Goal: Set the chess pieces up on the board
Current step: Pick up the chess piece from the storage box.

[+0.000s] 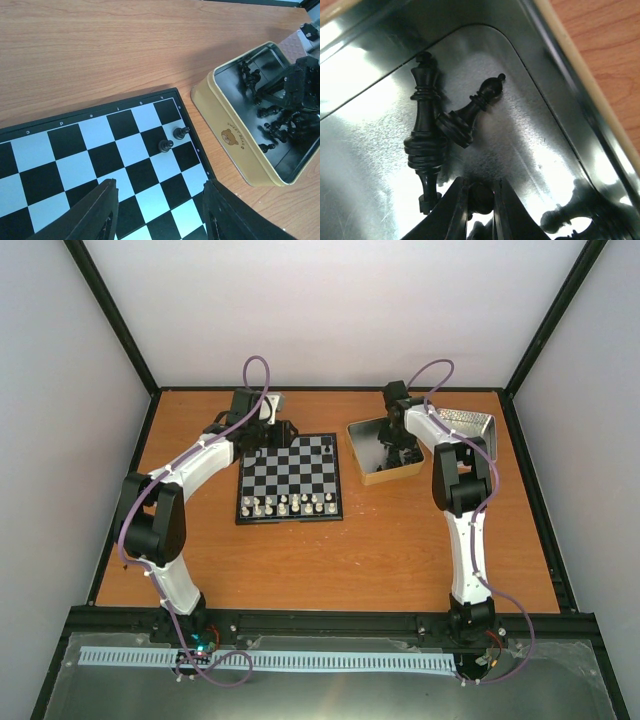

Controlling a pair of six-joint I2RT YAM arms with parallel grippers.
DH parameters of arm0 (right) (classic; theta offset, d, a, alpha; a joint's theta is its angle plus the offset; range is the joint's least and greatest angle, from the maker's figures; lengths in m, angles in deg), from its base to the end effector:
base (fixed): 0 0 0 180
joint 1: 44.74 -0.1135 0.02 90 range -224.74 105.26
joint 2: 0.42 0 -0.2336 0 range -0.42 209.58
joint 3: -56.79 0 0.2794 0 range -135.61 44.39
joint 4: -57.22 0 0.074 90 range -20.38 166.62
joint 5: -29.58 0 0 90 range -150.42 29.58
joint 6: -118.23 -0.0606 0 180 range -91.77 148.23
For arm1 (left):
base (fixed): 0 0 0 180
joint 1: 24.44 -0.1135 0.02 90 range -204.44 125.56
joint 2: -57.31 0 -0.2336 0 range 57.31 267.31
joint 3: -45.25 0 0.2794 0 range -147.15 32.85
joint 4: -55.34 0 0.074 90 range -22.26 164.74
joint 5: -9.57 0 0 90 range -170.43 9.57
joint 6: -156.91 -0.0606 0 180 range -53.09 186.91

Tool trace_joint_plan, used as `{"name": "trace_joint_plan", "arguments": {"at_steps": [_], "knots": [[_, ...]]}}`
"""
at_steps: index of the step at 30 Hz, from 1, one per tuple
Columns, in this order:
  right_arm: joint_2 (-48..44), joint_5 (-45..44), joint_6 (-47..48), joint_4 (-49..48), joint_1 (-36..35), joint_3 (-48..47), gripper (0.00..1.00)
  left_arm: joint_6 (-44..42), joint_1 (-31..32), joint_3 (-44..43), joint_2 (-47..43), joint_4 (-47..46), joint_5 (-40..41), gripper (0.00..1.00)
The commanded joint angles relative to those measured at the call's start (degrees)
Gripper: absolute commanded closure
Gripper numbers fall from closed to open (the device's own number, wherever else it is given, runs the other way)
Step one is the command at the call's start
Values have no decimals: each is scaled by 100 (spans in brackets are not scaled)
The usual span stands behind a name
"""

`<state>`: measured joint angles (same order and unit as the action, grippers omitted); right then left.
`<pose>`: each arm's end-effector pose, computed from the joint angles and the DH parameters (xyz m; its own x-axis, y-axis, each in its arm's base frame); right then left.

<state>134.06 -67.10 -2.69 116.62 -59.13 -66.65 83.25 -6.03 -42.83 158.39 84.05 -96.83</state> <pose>0.4888 0.1181 0.1002 -0.8905 0.2984 -0.3435 0.2896 0.9540 0.0780 0.4081 -0.1539 0.1920 -0.7473 -0.0357 -0.6635 0.3050 0.8687 -0.3903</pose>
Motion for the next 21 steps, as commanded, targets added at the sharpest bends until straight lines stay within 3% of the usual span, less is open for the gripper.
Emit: {"name": "trace_joint_plan", "arguments": {"at_steps": [1, 6, 12, 21], "knots": [[91, 139, 46, -183, 41, -126, 92, -141, 4, -53, -95, -173, -308, 51], [-424, 732, -230, -488, 42, 99, 91, -114, 13, 66, -181, -398, -871, 45], [-1233, 2005, -903, -1018, 42, 1035, 90, -182, 315, 152, -219, -814, -1317, 37], [-2560, 3659, -2178, -2095, 42, 2805, 89, -140, 1050, 65, 347, -1710, -1855, 37]]}}
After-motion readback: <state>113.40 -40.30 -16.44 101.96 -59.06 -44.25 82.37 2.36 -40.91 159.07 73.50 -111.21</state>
